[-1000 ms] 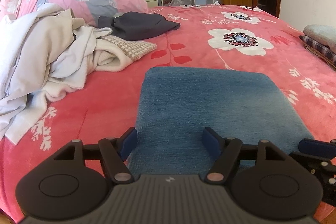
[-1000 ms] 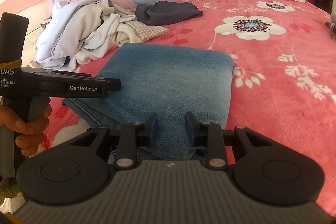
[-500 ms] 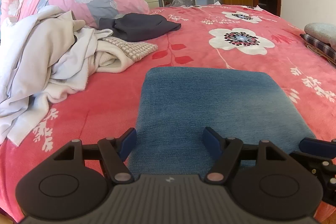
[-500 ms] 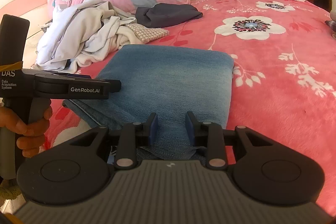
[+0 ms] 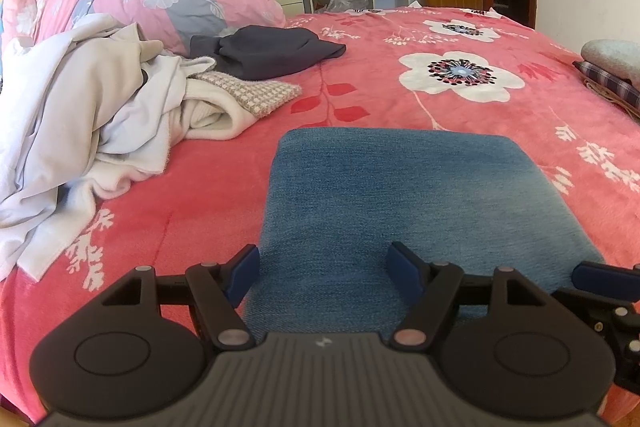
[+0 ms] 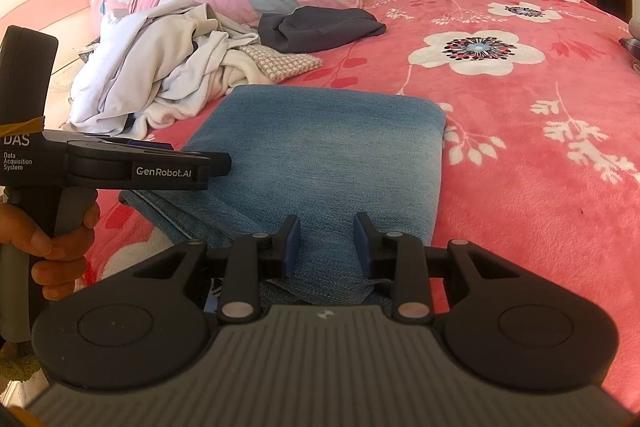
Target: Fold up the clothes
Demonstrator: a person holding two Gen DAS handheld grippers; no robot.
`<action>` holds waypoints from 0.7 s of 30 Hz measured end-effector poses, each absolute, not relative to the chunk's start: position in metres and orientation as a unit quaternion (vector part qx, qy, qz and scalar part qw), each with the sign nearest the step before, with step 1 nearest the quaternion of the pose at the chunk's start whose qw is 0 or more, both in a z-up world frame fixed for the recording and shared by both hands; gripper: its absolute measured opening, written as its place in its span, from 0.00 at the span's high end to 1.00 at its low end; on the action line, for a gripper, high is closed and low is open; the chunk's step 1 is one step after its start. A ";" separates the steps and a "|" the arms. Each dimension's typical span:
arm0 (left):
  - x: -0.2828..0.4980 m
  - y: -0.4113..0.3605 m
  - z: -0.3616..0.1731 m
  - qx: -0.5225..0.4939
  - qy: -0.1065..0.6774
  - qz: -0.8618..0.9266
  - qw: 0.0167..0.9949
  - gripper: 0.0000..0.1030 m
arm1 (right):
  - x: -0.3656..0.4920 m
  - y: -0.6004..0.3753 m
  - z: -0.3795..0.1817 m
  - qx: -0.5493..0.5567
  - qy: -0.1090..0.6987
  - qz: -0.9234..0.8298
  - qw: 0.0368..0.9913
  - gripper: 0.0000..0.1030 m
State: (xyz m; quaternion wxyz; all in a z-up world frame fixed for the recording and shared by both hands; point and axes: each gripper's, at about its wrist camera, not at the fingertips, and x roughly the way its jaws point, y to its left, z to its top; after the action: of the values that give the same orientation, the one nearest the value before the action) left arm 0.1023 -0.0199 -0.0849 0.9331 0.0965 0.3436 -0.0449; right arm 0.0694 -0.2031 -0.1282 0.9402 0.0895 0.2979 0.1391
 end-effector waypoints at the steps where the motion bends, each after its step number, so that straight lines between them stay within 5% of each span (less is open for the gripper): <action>1: 0.102 -0.020 -0.085 0.097 0.344 -0.045 0.933 0.30 | 0.069 -0.203 -0.128 0.089 0.298 0.139 0.940 0.73; 21: 0.102 -0.023 -0.085 0.104 0.343 -0.041 0.933 0.30 | 0.069 -0.203 -0.128 0.088 0.298 0.139 0.940 0.72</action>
State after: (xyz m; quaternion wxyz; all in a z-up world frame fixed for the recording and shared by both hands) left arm 0.1019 -0.0234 -0.0853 0.9328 0.1041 0.3427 -0.0409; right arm 0.0694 -0.2026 -0.1282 0.9403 0.0876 0.2983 0.1387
